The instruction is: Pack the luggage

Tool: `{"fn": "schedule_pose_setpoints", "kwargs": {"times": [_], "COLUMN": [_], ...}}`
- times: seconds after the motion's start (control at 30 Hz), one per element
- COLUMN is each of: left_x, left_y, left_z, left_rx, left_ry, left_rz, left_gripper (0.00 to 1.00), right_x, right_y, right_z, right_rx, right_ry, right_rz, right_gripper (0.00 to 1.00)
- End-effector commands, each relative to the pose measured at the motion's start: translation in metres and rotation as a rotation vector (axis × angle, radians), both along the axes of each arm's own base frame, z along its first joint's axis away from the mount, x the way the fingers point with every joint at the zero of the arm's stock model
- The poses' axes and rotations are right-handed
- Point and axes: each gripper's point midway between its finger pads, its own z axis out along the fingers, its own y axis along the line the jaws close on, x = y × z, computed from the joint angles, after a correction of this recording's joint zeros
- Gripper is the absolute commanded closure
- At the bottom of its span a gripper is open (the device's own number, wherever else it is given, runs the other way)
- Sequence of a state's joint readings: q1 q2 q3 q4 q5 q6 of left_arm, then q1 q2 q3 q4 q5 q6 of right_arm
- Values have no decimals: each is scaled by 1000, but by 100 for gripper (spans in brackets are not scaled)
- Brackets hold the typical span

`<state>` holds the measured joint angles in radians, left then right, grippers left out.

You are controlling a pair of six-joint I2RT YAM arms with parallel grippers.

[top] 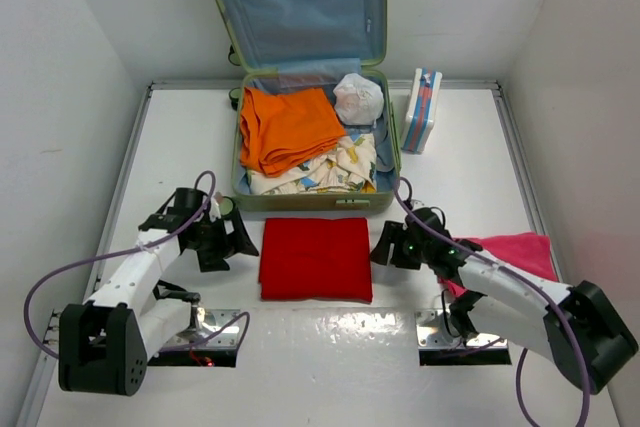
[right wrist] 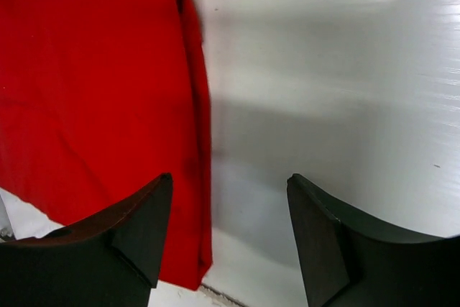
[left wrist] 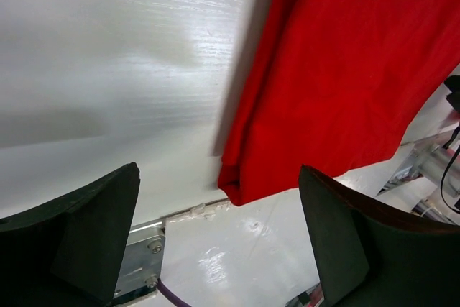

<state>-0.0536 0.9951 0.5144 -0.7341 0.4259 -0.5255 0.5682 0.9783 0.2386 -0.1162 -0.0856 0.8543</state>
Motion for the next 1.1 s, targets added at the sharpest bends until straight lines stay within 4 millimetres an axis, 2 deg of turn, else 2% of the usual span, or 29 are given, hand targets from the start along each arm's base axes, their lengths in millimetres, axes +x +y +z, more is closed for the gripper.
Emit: {"fn": "schedule_pose_setpoints", "kwargs": {"times": [0.0,0.13,0.3,0.33,0.47,0.63,0.67,0.8,0.87,0.97,1.03,1.07], "left_x": [-3,0,19,24,26,16,15,19,17,10,10,7], "left_y": [-11,-21,-38,-36,-39,-52,-56,-68,-71,-75,-80,-78], "left_z": [3,3,6,4,-16,-42,-48,-50,-54,-57,-57,-61], "left_rx": [-43,-73,-63,-33,7,-5,-7,-33,-21,-20,-31,-26], "left_ry": [-1,-23,-112,-133,-153,-160,-170,-205,-199,-178,-182,-162], "left_rz": [-17,-36,-57,-45,-29,-32,-42,-44,-60,-83,-83,-76], "left_gripper": [7,8,15,16,20,26,29,37,40,46,53,56], "right_x": [21,22,21,21,21,21,21,23,22,22,14,8], "right_y": [15,19,20,20,27,29,26,23,22,27,30,30], "right_z": [11,10,5,3,2,-6,-13,-24,-33,-36,-41,-44], "right_rx": [65,63,68,68,94,87,70,28,14,11,10,10], "right_ry": [-71,-52,-9,0,21,56,82,130,162,162,182,196], "right_rz": [-55,-55,-78,-83,-76,-91,-119,-158,-186,-196,-202,-204], "right_gripper": [35,35,35,35,34,33,33,33,34,38,42,50]}}
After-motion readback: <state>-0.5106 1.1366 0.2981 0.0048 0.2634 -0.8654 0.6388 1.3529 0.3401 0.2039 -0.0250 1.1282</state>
